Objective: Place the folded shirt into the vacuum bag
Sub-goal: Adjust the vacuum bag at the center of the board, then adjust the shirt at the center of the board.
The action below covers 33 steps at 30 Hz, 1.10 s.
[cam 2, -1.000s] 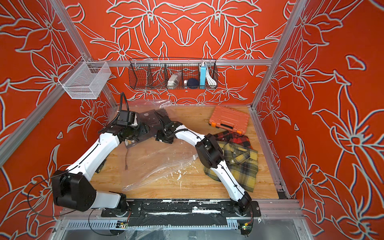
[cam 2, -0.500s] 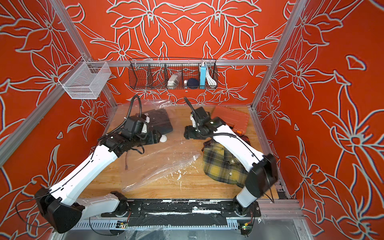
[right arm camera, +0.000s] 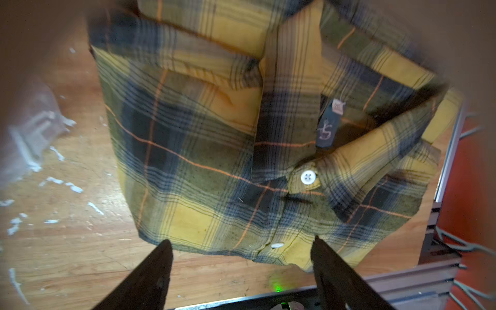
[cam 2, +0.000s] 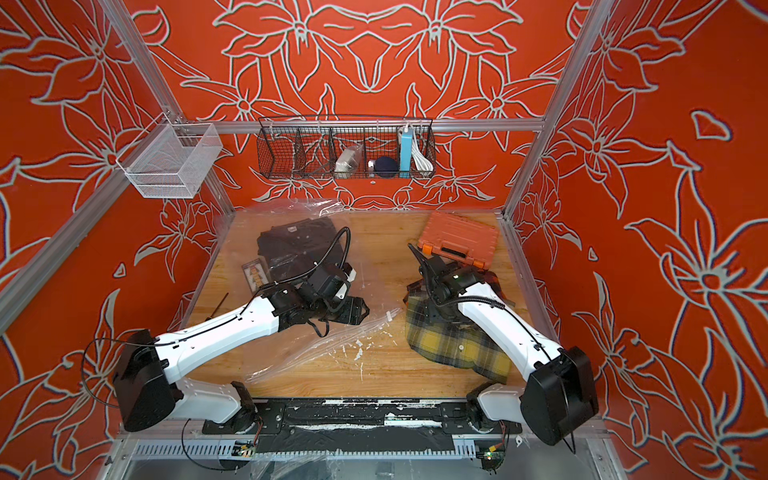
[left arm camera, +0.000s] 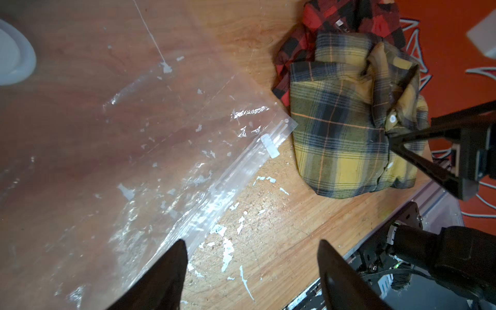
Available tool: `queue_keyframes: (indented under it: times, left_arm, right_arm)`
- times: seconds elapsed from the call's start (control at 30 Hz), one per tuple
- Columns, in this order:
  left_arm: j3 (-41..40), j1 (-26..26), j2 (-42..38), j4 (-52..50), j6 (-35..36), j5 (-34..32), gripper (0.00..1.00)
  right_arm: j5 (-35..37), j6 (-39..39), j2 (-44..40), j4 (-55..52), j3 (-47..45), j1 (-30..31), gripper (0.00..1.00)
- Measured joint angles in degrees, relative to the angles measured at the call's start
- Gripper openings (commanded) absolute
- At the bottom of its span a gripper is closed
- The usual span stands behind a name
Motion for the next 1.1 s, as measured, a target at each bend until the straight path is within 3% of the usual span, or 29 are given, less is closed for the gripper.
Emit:
queue_keyframes:
  times: [0.1,0.4,0.47,0.7,0.8,0.9,1.0,1.1]
  left_arm:
    - [-1.7,0.0,0.4,2.0,-0.9,1.4,0.75]
    - [-2.4,0.0,0.5,4.5,-1.0,2.0,0.75]
    - [-2.7,0.0,0.4,4.7,-1.0,2.0,0.75]
    - [-3.6,0.3,0.0,5.0,-0.8,1.8,0.75]
    - [-4.2,0.6,-0.4,5.0,-0.7,1.8,0.75]
    - [-4.6,0.8,-0.6,5.0,-0.6,1.7,0.75]
    - [-5.3,0.8,-1.0,5.0,-0.7,1.6,0.75]
    - [-5.7,0.8,-1.2,5.1,-0.8,1.7,0.74]
  right_arm:
    - [0.5,1.5,3.0,1.1,0.6,2.7,0.96]
    - [-0.5,4.9,14.7,9.4,1.7,4.8,0.93]
    - [-0.5,5.2,16.4,10.6,1.6,4.7,0.86]
    - [-1.6,3.8,15.1,16.2,-4.0,2.4,0.31]
    - [-3.2,2.4,13.4,17.4,-5.4,0.6,0.13]
    - [-4.7,1.1,11.6,18.1,-6.5,-0.5,0.05]
    - [-5.8,0.4,10.2,18.4,-7.0,-0.7,0.08]
    - [-6.9,0.0,8.9,18.4,-7.0,-0.8,0.03]
